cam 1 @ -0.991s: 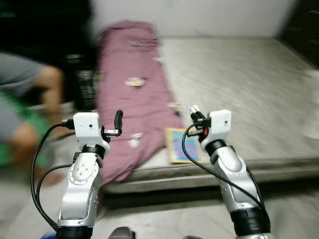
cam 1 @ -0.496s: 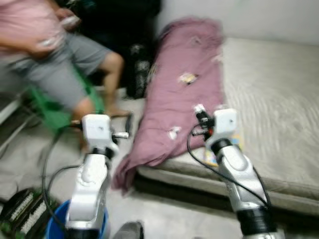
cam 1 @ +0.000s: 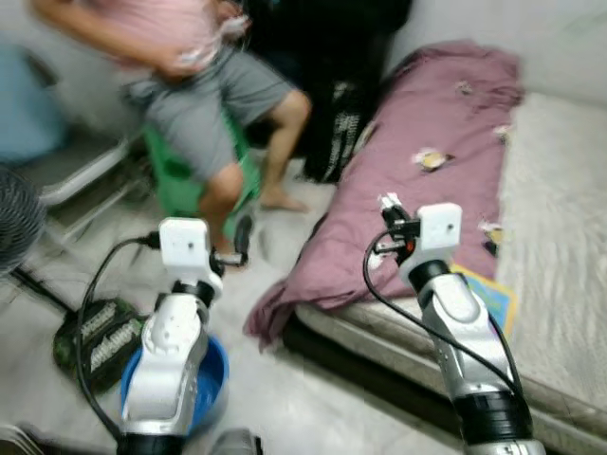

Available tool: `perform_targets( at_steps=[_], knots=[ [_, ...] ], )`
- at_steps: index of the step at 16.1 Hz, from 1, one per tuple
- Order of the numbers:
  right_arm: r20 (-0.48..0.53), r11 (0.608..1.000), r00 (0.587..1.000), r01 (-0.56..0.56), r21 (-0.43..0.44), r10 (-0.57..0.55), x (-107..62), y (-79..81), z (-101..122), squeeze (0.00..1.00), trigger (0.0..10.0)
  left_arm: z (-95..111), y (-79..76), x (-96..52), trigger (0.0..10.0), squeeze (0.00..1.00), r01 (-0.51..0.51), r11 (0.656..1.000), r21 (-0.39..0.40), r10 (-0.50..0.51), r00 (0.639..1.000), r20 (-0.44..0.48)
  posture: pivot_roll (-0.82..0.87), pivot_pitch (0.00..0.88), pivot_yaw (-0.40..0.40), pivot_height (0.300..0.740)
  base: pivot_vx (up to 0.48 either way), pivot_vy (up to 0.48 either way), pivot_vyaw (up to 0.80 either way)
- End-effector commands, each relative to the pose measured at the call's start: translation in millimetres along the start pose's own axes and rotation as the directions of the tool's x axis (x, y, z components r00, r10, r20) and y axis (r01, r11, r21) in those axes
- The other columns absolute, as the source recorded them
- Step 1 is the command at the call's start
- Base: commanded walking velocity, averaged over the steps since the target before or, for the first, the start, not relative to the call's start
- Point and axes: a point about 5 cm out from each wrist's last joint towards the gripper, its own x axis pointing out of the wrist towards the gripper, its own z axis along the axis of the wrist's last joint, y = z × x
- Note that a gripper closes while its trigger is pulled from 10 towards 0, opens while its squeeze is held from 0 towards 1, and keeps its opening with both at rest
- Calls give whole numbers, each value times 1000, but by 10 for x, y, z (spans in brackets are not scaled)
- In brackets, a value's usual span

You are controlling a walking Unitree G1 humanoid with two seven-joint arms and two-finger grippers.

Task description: Clean up the room

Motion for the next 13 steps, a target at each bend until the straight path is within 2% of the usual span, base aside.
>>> perform_targets(
  at_steps=[1, 9, 11, 13],
  knots=[
    [9, 1000, 1000, -9, -1, 9, 4, 31, 22, 0, 10000, 14, 23, 6, 10000, 0, -3, 1000, 8, 3, 1000, 6, 4, 23, -2, 740, 0, 0, 800],
    [11, 1000, 1000, -2, -1, 2, 2, 32, -6, 0, 10000, -18, 16, 0, 10000, 0, -4, 1000, 9, 4, 1000, 6, 5, 1, 16, 740, 0, 0, 780],
    [14, 1000, 1000, 8, 7, -8, 7, 23, -4, 0, 10000, -46, 27, -35, 10000, 0, -23, 1000, 14, 23, 1000, 0, 18, 0, 13, 740, 0, 0, 0],
    [4, 1000, 1000, -23, 13, 23, 33, 78, -39, 0, 10000, -77, 18, -98, 10000, 0, -52, 999, 11, 52, 999, -4, 59, 0, -31, 740, 0, 0, 0]
  ],
)
